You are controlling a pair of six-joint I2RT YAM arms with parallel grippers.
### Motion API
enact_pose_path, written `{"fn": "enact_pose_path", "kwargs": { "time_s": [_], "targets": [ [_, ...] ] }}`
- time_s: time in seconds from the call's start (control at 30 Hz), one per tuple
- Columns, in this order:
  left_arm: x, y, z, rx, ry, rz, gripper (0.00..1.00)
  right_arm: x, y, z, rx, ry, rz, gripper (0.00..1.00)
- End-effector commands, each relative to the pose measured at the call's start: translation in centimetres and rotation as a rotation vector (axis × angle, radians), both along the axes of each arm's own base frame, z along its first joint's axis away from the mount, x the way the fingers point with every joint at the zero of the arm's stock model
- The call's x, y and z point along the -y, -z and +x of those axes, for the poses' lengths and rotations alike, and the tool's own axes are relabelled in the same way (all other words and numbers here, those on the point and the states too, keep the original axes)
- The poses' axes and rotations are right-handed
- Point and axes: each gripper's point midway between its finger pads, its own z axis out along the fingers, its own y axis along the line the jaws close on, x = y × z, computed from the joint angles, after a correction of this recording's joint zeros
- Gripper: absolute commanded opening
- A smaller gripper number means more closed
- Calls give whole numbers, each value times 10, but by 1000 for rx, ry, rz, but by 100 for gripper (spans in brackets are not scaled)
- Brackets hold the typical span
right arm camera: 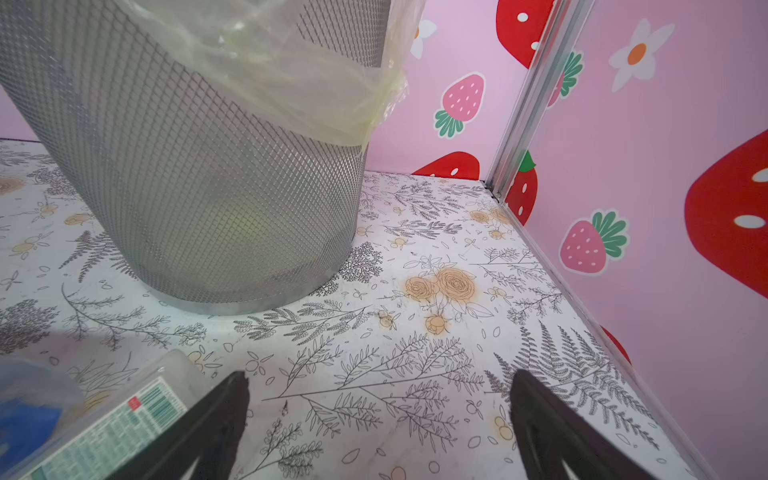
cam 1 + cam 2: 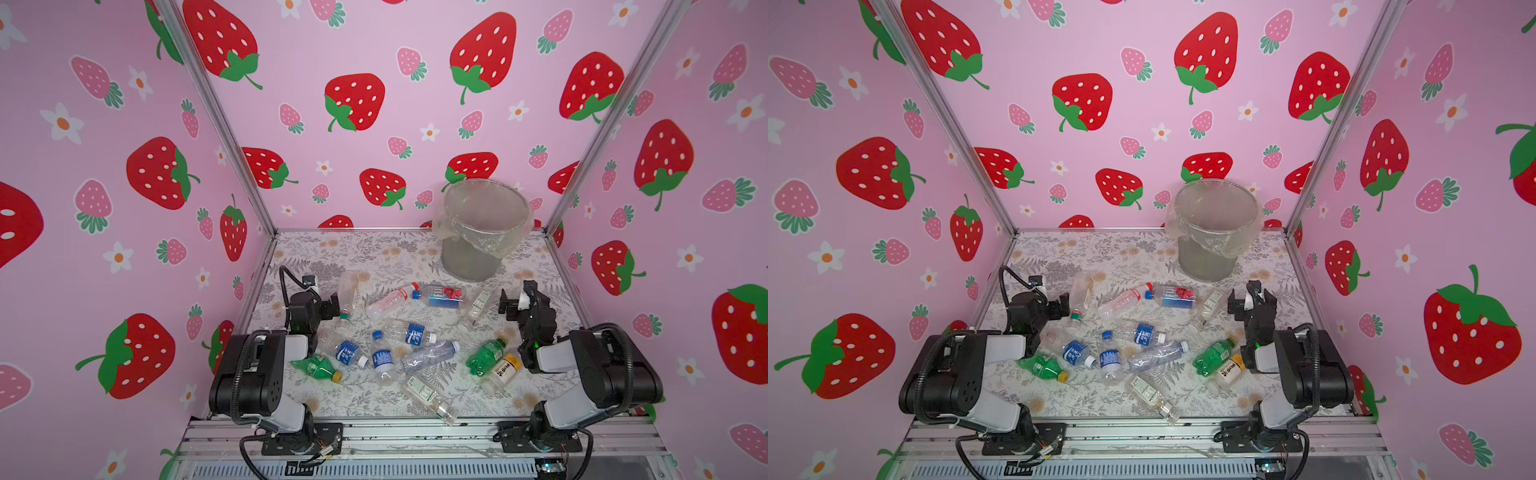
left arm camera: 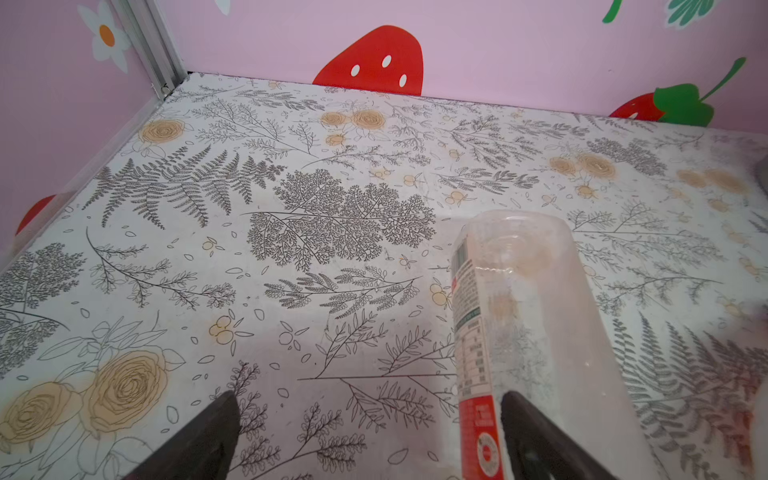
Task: Throw the plastic bottles in the bin
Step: Pick up the plastic bottle from the middle-right of the table.
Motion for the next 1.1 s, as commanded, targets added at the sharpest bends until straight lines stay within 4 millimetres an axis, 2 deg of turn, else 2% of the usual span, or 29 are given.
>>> {"fn": "enact_pose_path", "kwargs": {
  "time_s": [0.0, 0.73, 1.07],
  "targets": [
    [2, -8, 8, 21, 22, 15, 99, 0, -5, 4, 17, -2, -3, 99],
    [1, -8, 8, 25, 35, -7, 99, 0, -4, 4, 14, -3, -3, 99],
    [1, -9, 7, 31, 35, -7, 99, 3, -10, -2, 42, 19, 3, 99]
  ]
}}
